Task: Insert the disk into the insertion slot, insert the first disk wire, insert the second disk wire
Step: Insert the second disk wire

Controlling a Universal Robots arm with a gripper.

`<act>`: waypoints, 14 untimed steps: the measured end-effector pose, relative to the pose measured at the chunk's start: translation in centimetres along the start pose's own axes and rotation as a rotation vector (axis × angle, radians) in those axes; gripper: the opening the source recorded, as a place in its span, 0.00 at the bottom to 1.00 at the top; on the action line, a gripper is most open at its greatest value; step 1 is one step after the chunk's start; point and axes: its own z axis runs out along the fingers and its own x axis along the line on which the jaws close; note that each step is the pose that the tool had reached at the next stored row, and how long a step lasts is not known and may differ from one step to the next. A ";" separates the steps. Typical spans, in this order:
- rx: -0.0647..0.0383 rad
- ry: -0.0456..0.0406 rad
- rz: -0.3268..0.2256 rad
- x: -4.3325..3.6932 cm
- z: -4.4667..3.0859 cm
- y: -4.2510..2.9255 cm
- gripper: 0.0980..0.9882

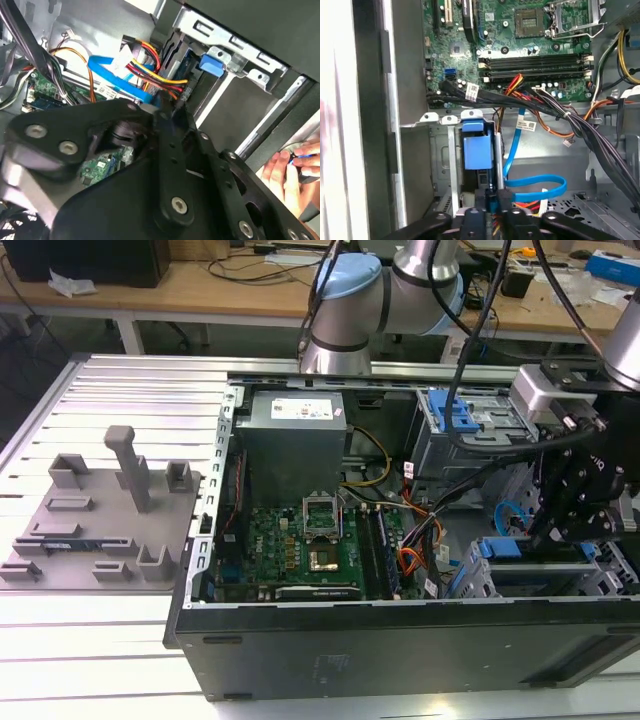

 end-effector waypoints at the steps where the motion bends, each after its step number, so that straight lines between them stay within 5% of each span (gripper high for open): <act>1: 0.000 0.0014 0.001 0.02 -0.20 0.05 0.22; 3: 0.000 0.0011 0.002 0.04 -0.59 0.07 0.22; 7: 0.000 0.0019 0.005 0.17 -3.52 0.10 0.22; 9: 0.002 0.0023 0.008 0.14 -4.89 0.13 0.13; 11: 0.004 0.0028 0.008 0.11 -4.94 0.14 0.01; 14: 0.004 0.0031 0.008 0.11 -4.95 0.14 0.01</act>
